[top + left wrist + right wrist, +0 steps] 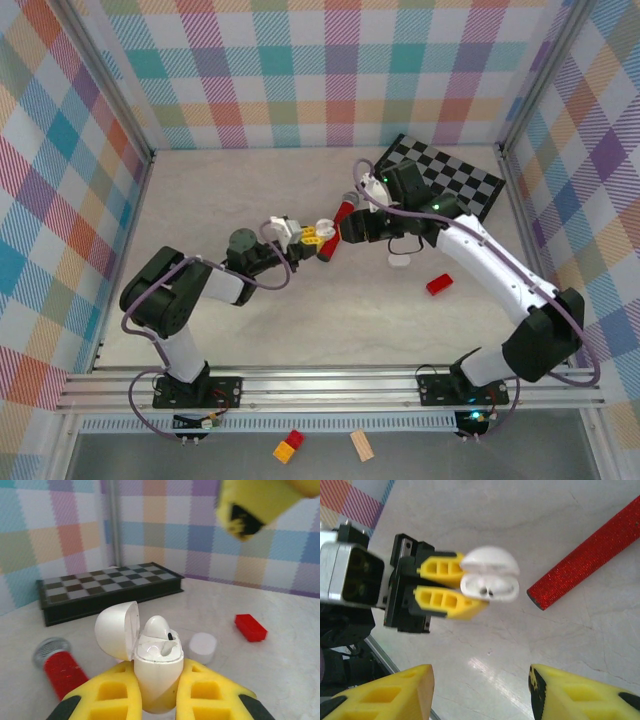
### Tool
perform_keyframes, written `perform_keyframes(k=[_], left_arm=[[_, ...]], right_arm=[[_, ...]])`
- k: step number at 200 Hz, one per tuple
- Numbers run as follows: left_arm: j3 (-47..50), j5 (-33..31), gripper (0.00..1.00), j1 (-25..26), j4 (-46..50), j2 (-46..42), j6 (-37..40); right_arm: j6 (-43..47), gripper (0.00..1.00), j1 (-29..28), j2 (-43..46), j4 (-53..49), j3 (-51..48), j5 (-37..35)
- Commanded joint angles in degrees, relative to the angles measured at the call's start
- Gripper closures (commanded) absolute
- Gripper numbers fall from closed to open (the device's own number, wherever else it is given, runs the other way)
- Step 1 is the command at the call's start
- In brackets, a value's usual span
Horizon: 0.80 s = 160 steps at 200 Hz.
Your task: Insert the wireless bluetooth earbuds into the charging case
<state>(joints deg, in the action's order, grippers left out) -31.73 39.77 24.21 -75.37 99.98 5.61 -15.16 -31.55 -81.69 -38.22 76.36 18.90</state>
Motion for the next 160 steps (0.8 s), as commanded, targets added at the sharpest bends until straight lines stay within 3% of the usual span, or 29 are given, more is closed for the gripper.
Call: perform_keyframes(k=[1, 30, 82, 117, 160], left_arm=[[0.08, -0.45, 1.0, -3.73, -2.73, -2.39, -4.58], [0.2, -1.62, 1.0, -8.67, -2.7, -3.7, -6.47], [-3.14, -8.36, 1.0, -17.64, -2.71, -1.93, -15.21], [-4.32, -10.49, 1.0, -23.69, -2.65, -0.96, -19.49], [-4.05, -12.86, 1.0, -27.64, -2.51, -2.08, -20.27]], right_arm=[[-2.8, 0.46, 0.12, -1.27, 3.86, -2.17, -0.76], [-4.09, 0.46, -2.12, -7.48, 3.23, -0.28, -1.32], [-1.11, 0.46, -9.87, -20.68, -0.38, 8.91, -13.76], [-0.09, 0.47, -14.1, -28.47, -0.27, 14.06, -18.45], [1.15, 0.49, -18.56, -39.2, -2.98, 22.79, -22.12]])
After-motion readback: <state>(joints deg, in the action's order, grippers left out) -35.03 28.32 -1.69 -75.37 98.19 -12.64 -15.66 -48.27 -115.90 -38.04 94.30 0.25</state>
